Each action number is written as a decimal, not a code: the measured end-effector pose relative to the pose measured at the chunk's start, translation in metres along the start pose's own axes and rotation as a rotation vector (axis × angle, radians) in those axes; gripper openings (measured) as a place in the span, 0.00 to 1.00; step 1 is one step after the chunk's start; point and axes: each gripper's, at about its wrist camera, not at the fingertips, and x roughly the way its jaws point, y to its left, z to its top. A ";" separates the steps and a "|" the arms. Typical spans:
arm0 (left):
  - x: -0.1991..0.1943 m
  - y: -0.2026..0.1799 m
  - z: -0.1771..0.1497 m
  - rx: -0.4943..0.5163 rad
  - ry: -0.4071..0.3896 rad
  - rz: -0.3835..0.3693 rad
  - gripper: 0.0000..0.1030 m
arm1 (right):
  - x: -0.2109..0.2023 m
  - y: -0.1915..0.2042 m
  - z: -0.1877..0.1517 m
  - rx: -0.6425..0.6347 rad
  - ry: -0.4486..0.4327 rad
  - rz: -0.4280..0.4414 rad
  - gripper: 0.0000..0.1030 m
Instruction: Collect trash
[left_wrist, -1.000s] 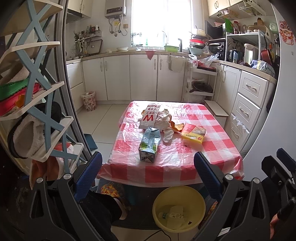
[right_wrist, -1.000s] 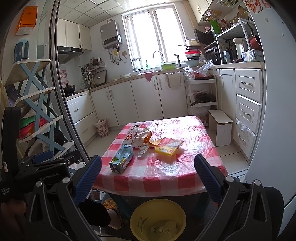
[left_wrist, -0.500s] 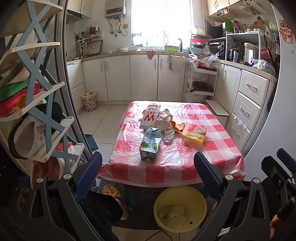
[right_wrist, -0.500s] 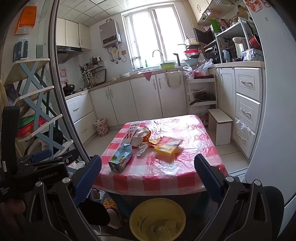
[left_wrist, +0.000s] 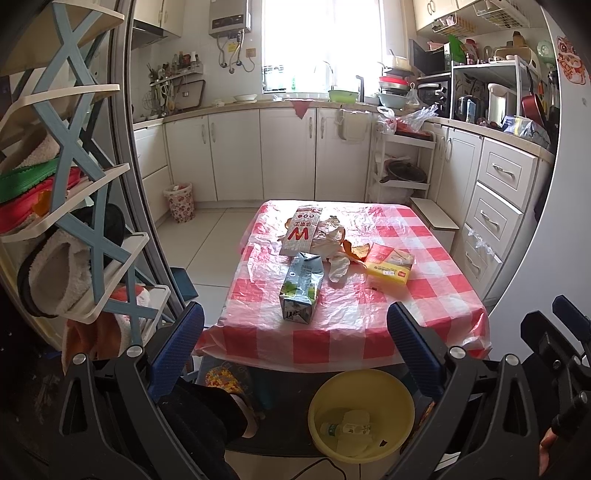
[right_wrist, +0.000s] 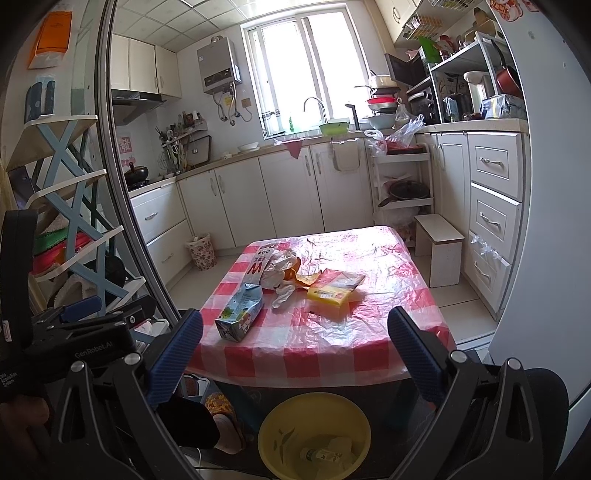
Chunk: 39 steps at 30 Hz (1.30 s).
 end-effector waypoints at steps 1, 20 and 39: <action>0.000 0.000 0.000 0.000 0.000 0.000 0.93 | 0.000 0.000 0.000 0.000 0.000 0.000 0.93; 0.072 0.018 0.014 -0.012 0.080 -0.010 0.93 | 0.089 -0.031 0.018 0.008 0.149 0.025 0.93; 0.252 -0.003 0.022 0.017 0.317 -0.082 0.87 | 0.269 -0.088 0.019 0.106 0.480 -0.003 0.93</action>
